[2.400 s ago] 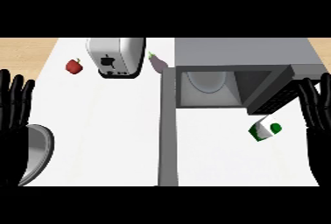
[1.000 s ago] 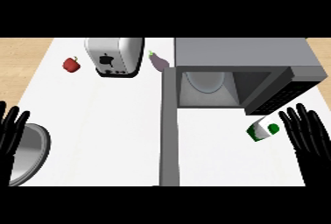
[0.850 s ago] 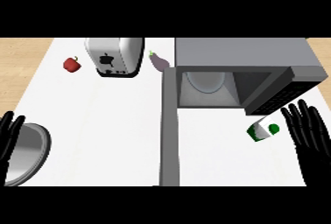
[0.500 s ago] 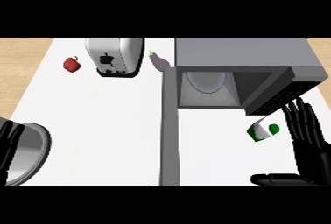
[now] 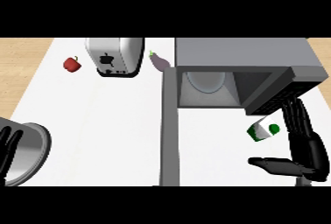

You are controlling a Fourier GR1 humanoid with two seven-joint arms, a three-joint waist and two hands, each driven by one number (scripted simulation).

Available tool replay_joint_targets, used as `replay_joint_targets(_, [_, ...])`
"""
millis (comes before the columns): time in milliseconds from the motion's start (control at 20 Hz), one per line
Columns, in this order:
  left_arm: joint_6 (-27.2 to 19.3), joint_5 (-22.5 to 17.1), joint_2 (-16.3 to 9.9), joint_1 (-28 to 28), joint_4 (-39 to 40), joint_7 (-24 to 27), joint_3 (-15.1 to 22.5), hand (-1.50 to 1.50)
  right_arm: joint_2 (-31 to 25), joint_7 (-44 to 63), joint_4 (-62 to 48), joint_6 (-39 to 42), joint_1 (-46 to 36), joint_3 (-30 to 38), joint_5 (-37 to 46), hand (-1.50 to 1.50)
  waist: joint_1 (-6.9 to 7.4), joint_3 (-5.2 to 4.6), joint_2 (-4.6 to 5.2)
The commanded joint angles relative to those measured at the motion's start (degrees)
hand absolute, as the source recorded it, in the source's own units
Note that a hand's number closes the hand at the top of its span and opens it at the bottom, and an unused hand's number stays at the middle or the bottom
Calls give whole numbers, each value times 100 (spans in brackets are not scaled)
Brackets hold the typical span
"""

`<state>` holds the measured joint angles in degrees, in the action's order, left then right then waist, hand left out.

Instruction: Pick up the milk, place it into the microwave and close the microwave

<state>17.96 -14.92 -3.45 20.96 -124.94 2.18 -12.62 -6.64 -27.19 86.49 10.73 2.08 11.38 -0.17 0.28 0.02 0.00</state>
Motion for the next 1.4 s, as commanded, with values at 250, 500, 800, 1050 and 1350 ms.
replay_joint_targets(250, [510, 209, 314, 667, -115, 436, 40, -150, -449, -1078, -1618, -7, -471, 526, 98, -150, 21, 0, -3])
replay_joint_targets(500, [248, 245, 336, 221, 243, 426, 42, -150, -811, -1182, -2379, 293, -732, 582, 120, -150, -3, -1, 0])
replay_joint_targets(800, [312, -9, 259, 135, -26, 94, -77, -150, -1099, -2108, -4239, 311, -1421, 617, 494, -150, 41, 4, 13])
replay_joint_targets(1050, [529, -202, 208, 462, -203, 104, -305, -150, -1152, -2302, -4603, 129, -1507, 627, 596, -150, 37, 1, 3])
replay_joint_targets(1350, [363, 140, 318, 87, 208, 237, -204, -150, -1458, -2853, -5730, 146, -1998, 750, 700, -150, 73, 8, 30])
